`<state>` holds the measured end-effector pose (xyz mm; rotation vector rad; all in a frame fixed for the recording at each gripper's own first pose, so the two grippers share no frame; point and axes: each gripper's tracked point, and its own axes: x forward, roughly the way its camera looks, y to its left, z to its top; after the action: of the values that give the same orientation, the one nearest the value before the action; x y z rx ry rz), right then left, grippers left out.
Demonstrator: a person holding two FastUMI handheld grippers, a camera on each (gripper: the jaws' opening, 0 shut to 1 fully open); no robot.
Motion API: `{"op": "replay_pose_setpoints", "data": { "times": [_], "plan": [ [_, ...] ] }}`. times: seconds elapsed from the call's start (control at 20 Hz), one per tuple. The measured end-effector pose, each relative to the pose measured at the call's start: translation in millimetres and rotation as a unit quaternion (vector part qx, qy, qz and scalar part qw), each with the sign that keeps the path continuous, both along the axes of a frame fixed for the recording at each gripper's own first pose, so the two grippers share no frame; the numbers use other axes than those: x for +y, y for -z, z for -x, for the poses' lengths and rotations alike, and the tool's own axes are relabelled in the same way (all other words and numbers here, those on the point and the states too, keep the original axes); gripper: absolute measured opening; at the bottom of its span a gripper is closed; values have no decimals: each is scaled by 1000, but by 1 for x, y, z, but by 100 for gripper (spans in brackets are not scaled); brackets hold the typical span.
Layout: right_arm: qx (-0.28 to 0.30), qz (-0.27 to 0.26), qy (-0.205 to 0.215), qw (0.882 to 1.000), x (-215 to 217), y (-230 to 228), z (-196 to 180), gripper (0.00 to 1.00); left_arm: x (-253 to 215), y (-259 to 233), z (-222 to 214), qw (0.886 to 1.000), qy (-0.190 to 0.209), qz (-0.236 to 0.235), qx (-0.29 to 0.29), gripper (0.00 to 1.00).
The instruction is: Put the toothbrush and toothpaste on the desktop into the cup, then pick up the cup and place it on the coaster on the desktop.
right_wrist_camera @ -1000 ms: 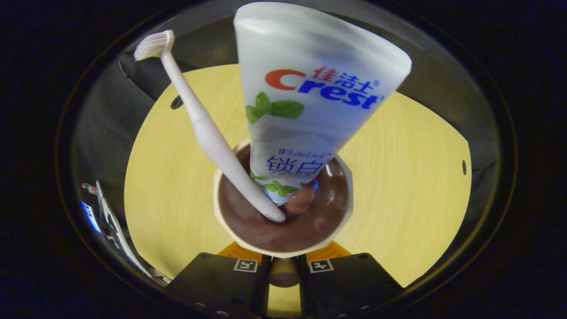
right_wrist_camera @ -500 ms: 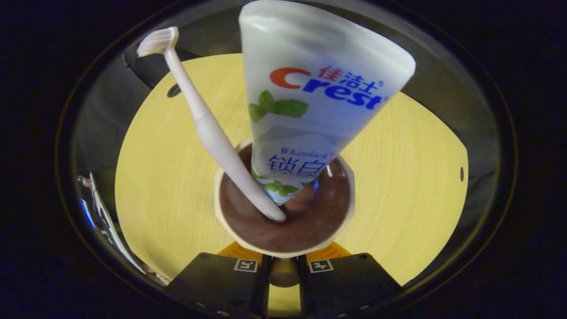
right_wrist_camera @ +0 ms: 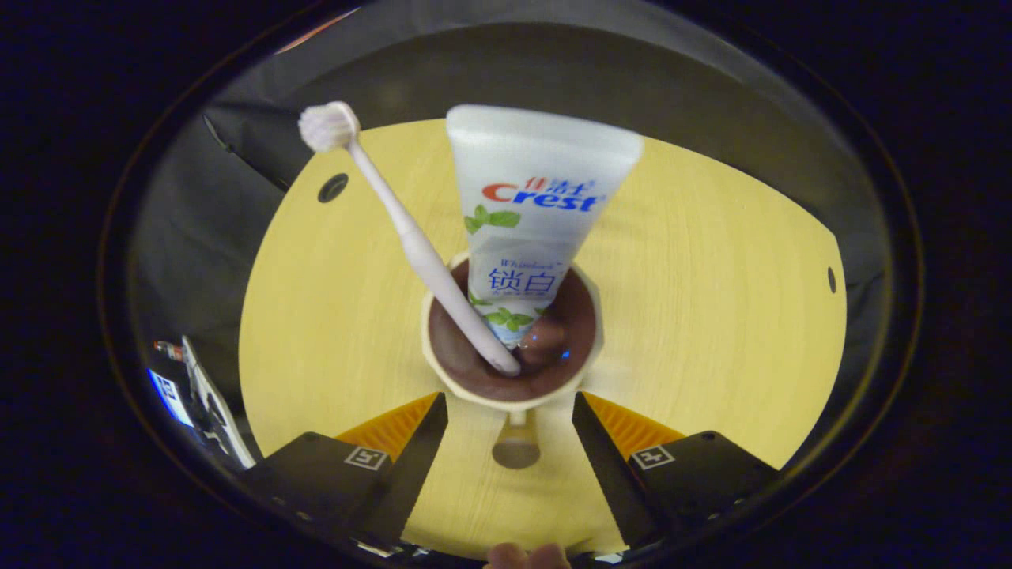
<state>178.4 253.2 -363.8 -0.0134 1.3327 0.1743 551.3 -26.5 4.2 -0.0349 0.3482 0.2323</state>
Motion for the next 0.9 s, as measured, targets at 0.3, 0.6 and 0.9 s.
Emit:
{"op": "replay_pose_setpoints", "data": {
  "times": [0.3, 0.6, 0.9],
  "plan": [
    [-152, -53, 22, 987, -48, -123, 27, 95, -65, -40, -35, 997, 68, 10, -27, 98],
    [-404, -16, 67, 912, -149, -268, 60, 95, -142, -98, -64, 990, 127, 25, -60, 98],
    [-581, 42, 93, 808, -210, -350, 110, 92, -182, -160, -64, 983, 147, 43, -102, 100]
  ]
}}
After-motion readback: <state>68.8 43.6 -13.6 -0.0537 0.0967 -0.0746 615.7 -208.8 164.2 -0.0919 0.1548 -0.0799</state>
